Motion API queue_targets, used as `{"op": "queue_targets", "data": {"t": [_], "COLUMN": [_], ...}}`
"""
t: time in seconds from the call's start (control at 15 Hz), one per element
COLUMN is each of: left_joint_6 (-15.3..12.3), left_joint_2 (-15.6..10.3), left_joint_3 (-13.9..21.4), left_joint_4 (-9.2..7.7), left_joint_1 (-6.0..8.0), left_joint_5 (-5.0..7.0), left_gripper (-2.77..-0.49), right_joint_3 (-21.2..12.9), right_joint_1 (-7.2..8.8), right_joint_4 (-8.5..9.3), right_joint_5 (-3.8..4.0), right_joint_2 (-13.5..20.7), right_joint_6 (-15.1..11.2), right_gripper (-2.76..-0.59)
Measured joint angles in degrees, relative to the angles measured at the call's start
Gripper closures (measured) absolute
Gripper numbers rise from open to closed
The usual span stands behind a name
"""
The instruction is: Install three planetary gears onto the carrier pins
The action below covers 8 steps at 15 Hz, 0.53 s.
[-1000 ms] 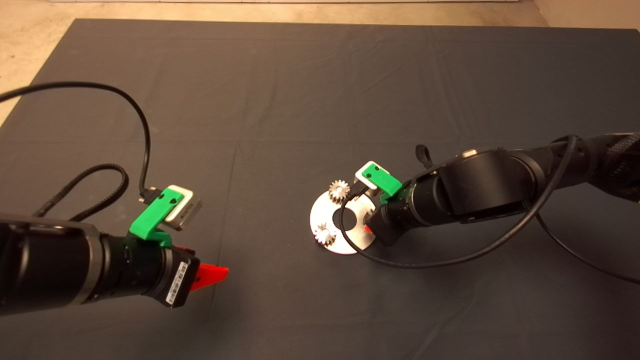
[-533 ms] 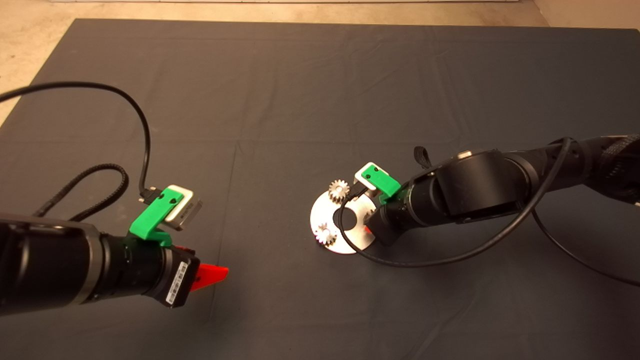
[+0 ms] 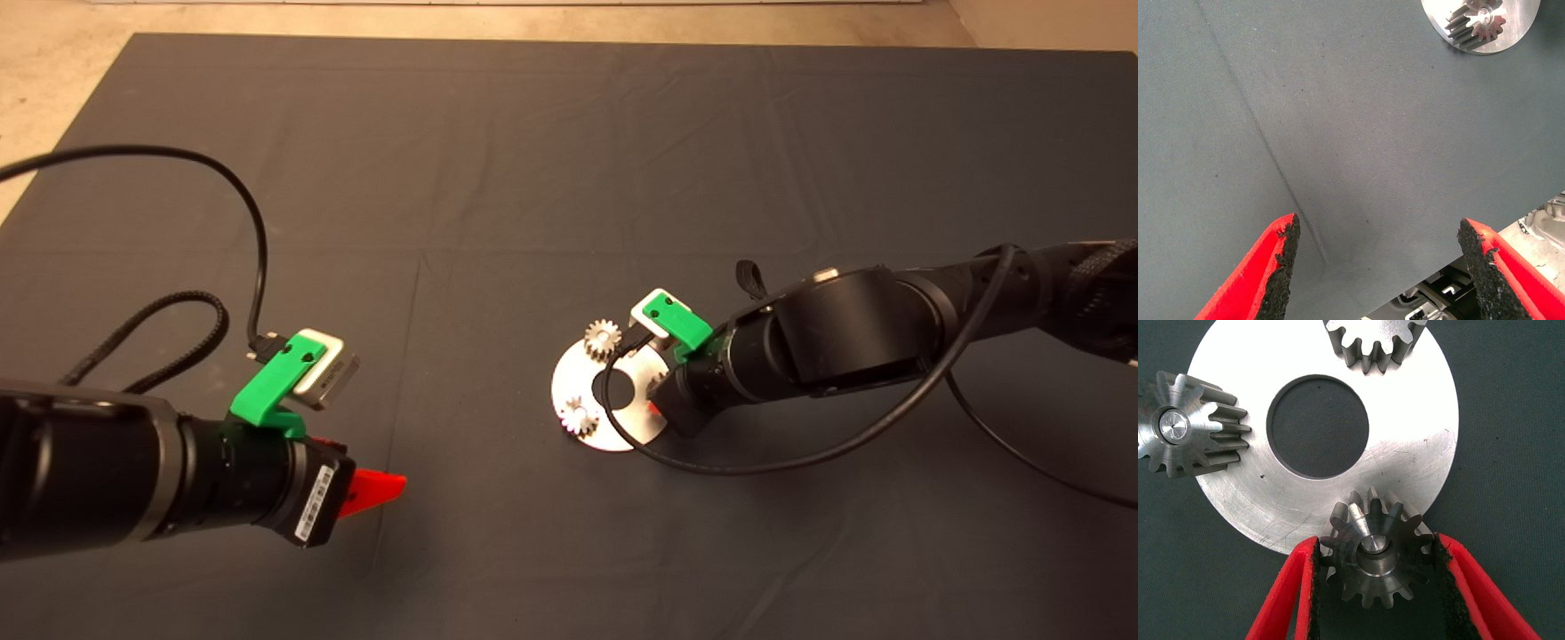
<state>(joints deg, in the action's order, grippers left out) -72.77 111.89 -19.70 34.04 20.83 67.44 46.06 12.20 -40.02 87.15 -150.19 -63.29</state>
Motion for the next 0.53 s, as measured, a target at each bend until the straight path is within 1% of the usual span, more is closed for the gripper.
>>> {"op": "queue_targets", "data": {"t": [0.53], "left_joint_6": [0.0], "left_joint_2": [0.0], "left_joint_3": [0.0], "left_joint_4": [0.0], "left_joint_1": [0.0], "left_joint_5": [0.0], "left_gripper": [-1.64], "right_joint_3": [0.0], "right_joint_1": [0.0], "right_joint_4": [0.0], "right_joint_5": [0.0], "right_joint_2": [0.05], "right_joint_6": [0.01], "right_gripper": [-0.97]}}
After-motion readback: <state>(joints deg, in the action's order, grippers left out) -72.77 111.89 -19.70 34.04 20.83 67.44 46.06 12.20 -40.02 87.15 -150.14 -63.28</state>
